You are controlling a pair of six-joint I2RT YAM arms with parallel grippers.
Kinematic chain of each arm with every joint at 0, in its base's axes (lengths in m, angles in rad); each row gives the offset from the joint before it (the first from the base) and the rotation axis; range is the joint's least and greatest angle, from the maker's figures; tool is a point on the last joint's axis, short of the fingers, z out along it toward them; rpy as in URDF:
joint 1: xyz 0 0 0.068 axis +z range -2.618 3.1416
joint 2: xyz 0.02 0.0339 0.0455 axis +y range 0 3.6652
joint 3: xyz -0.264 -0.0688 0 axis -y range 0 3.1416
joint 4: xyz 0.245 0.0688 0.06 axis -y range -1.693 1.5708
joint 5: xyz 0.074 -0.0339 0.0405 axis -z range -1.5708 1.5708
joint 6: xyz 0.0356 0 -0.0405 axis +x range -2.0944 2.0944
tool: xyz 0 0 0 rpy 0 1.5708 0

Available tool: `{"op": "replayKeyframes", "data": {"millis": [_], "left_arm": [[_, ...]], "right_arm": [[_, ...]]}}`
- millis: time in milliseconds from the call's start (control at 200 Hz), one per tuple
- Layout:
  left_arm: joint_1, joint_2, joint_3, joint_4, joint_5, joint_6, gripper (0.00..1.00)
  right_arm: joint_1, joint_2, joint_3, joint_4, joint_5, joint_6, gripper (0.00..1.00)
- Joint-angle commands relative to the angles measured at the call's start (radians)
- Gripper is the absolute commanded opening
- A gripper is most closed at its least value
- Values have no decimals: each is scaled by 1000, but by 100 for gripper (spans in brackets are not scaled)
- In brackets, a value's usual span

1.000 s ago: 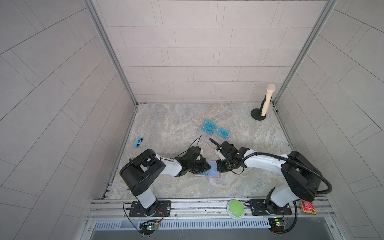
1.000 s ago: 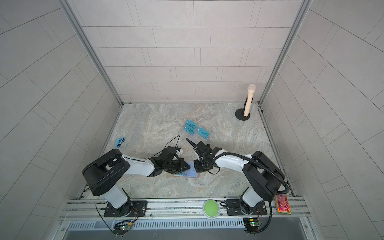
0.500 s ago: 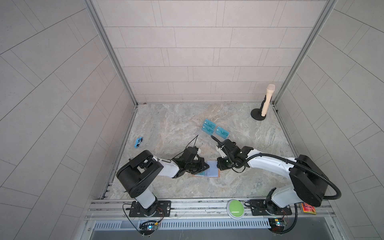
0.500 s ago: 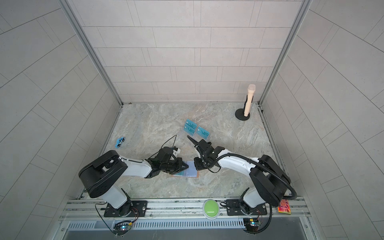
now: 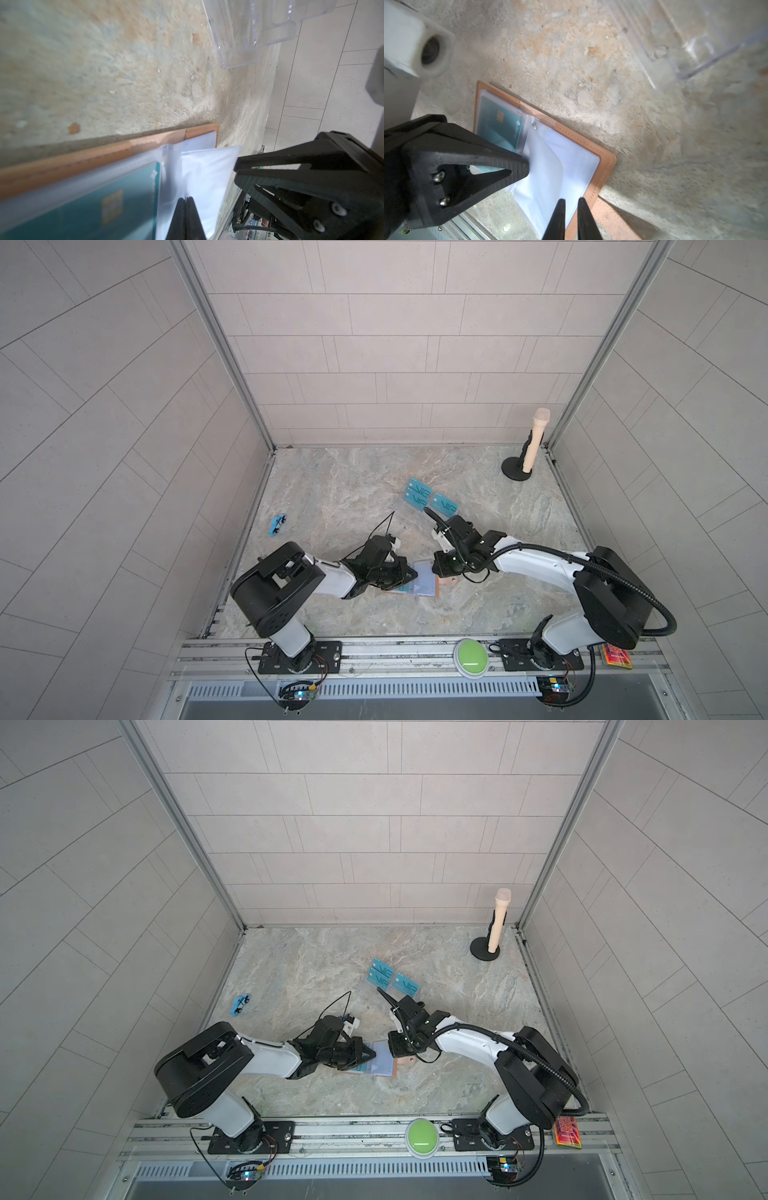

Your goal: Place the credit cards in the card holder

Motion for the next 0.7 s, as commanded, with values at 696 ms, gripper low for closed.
{"op": "replayKeyframes", "data": {"millis": [696], "left_arm": [[18, -30, -40, 101, 42, -4, 1]], "right_arm": [[18, 72, -39, 178, -174, 63, 16]]}}
